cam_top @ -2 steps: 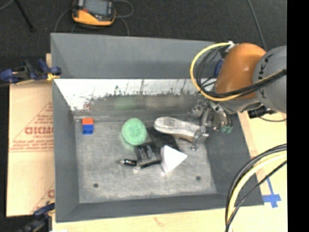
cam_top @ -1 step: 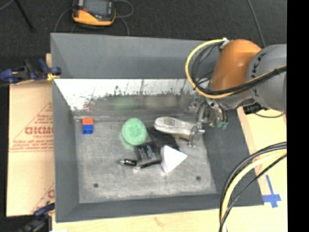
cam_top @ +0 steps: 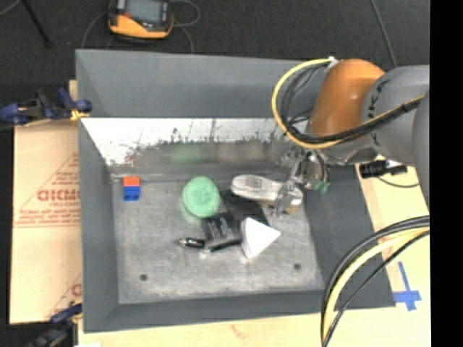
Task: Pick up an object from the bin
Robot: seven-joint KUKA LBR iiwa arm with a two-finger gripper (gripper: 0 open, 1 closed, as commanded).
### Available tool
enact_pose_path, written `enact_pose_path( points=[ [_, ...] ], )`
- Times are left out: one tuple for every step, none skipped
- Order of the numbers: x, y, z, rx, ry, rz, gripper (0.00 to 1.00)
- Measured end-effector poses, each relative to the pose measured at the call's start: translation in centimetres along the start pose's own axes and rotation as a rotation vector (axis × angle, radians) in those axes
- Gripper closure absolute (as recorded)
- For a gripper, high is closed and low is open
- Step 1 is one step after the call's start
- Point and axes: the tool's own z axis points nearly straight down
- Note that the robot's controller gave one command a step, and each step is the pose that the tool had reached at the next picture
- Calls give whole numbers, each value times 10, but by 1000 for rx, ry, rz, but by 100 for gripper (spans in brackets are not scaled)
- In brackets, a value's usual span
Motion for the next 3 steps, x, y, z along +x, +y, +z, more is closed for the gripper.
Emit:
enact_pose_path(
  points=[
    [-13,4,43,2,-2,12,0],
    [-9,12,42,5,-5,-3,100],
    [-9,12,42,5,-5,-4,100]
  ],
)
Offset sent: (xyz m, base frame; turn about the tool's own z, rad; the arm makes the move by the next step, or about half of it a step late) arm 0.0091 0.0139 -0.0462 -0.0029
